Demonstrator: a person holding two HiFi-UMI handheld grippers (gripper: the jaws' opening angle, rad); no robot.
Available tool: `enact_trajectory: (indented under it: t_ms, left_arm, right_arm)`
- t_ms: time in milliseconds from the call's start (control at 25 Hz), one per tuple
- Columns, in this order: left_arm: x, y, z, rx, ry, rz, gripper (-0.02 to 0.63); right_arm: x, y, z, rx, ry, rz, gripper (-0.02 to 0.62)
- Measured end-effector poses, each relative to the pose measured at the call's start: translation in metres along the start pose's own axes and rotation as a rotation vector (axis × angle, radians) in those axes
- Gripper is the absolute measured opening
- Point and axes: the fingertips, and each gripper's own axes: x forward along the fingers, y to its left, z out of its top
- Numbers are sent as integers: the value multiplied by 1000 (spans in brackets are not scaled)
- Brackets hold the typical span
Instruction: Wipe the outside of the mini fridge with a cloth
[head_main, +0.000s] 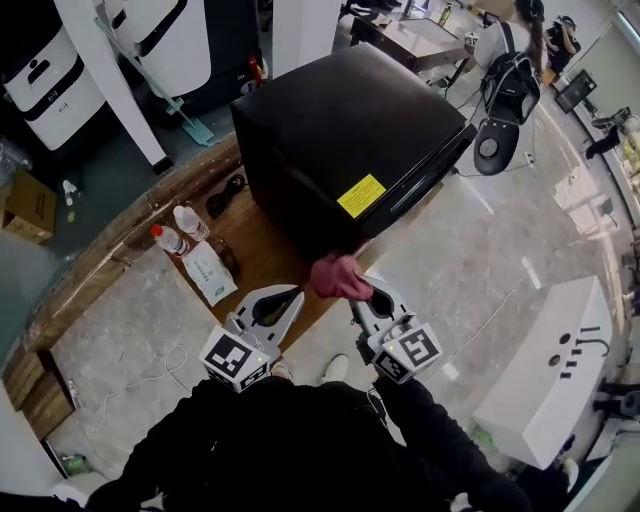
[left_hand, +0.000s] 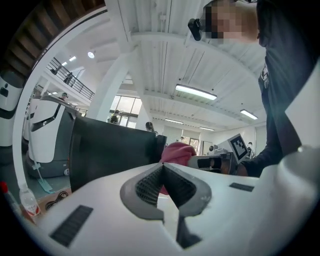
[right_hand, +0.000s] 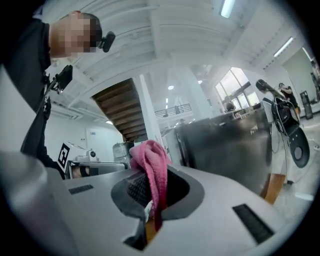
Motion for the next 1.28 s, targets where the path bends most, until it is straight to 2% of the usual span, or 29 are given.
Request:
enact_trajectory:
  t_ms: [160,320,480,880,1160,1280]
  left_arm:
    - [10,-36,16,39,-20,-1,6]
    - [17,-56,22,52,-35,5,6]
    - [20,-65,27,56,-54,39,6]
    - [16,-87,20,71,-48,62,6]
    - [14,-89,19,86,-56,67,6]
    - [12,-83,28,90,-63,71,6]
  right_arm:
    - [-27,8,32,-69,-30,71,15]
    - [-50,9,38,-145,-17,96,15]
    - [-62,11,52,-141,-59,142,15]
    - [-86,20,49,-175,-51,168,15]
    - [-89,21,44,-189,-33,166,15]
    - [-83,27,55,-180,-55,181,15]
